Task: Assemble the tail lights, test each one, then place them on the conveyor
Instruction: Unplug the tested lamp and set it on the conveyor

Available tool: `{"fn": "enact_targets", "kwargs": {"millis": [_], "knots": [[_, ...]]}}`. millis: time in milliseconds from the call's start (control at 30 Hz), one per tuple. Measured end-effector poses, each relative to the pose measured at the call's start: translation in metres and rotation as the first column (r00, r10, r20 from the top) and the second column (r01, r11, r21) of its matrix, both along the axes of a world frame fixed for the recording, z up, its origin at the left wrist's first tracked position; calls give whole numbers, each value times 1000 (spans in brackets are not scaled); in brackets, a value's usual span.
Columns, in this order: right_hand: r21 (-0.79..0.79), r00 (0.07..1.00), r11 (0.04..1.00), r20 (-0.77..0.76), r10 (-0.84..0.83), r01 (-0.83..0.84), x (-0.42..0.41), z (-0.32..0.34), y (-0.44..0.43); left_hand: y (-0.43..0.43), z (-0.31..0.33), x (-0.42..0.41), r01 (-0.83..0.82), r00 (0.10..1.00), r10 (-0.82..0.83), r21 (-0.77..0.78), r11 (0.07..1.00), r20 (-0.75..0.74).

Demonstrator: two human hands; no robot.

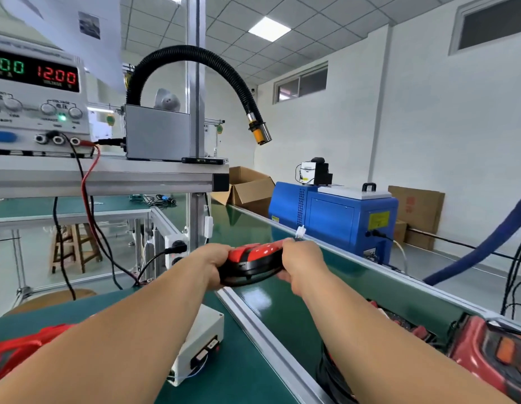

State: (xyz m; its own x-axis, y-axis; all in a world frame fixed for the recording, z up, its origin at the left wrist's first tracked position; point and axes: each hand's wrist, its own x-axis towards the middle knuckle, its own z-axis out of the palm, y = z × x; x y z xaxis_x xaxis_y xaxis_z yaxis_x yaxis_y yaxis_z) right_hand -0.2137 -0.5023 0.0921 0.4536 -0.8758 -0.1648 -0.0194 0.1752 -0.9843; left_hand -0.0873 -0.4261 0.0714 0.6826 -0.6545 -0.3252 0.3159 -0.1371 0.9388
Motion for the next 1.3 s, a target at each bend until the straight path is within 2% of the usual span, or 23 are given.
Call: {"fn": "enact_targets", "kwargs": {"millis": [133, 233, 400, 567, 700, 900, 1000, 1100, 1233, 1300], "knots": [[51, 1000, 999, 25, -19, 17, 1, 16, 1, 2, 9, 3, 24, 999, -24, -17, 1000, -26], [19, 999, 1000, 49, -14, 14, -11, 14, 13, 8, 5, -6, 104, 994, -106, -111, 988, -10], [-215, 993, 972, -44, -106, 94, -57, 6, 14, 1, 15, -40, -3, 984, 36, -187, 982, 172], [-496, 967, 844, -33, -253, 204, -141, 20, 9, -11, 47, -115, 185, 966, -115, -309, 933, 230], [-594, 920, 735, 21, -391, 326, -217, 32, 14, -13, 64, -180, 381, 902, -261, -345, 858, 345], [-612, 839, 650, 40, -543, 450, -331, 20, 22, -17, 59, -277, 591, 702, -397, -173, 788, 591], [-650, 782, 592, 6, -623, 476, -373, 2, 29, -22, 44, -312, 677, 597, -467, -97, 730, 652], [-643, 750, 592, -40, -660, 487, -402, -26, 33, -24, 26, -339, 686, 488, -484, 24, 727, 727], [-591, 744, 630, -73, -665, 505, -418, -67, 33, -29, 2, -359, 634, 384, -519, 190, 749, 763], [-573, 734, 644, -106, -671, 507, -419, -82, 28, -32, -6, -364, 582, 292, -530, 292, 759, 796]]}}
